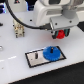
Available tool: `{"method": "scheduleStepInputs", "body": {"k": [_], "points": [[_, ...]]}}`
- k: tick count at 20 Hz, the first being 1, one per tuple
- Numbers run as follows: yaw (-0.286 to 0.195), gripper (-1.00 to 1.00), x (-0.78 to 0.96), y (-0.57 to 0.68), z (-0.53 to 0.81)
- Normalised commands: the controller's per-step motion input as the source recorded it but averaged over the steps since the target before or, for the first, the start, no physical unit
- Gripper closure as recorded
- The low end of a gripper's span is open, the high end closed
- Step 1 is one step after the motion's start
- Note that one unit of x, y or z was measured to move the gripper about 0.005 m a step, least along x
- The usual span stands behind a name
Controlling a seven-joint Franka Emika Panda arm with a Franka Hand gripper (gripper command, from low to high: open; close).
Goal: Insert the blue gear onto the right peg, followed by the red gear
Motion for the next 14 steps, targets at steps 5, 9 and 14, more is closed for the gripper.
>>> {"method": "scheduleStepInputs", "body": {"k": [5, 9, 14], "points": [[0.0, 1.0, 0.61, -0.13, 0.47], [0.0, 1.0, 0.64, -0.23, 0.38], [0.0, 1.0, 0.63, -0.31, 0.31]]}}
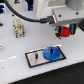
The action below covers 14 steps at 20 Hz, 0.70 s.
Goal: Insert the blue gear onto the right peg, followed by the red gear
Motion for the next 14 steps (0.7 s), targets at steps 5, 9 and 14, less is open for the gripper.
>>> {"method": "scheduleStepInputs", "body": {"k": [5, 9, 14], "points": [[0.0, 1.0, 0.63, -0.29, 0.21], [0.0, 1.0, 0.62, -0.26, 0.14], [0.0, 1.0, 0.49, -0.21, 0.01]]}}
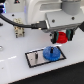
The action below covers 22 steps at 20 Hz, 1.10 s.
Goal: Insert the blue gear onto the right peg, followed by the red gear
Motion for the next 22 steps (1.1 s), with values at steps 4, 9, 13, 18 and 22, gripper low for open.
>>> {"method": "scheduleStepInputs", "body": {"k": [4, 9, 13, 18, 22], "points": [[0.0, 1.0, 0.38, -0.16, -0.03], [0.0, 1.0, 0.13, -0.11, -0.17], [0.0, 1.0, 0.08, -0.15, -0.23], [0.0, 1.0, 0.13, -0.05, 0.11], [0.0, 1.0, 0.2, -0.13, 0.34]]}}
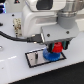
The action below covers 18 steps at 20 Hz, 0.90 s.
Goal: Insert the blue gear onto the right peg, followed by the red gear
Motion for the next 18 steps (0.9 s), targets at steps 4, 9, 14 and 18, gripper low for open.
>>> {"method": "scheduleStepInputs", "body": {"k": [4, 9, 14, 18], "points": [[0.0, 1.0, 0.14, -0.17, 0.2], [0.0, 1.0, 0.15, -0.13, -0.04], [0.0, 1.0, 0.07, -0.18, -0.22], [0.0, 1.0, 0.1, -0.12, -0.06]]}}
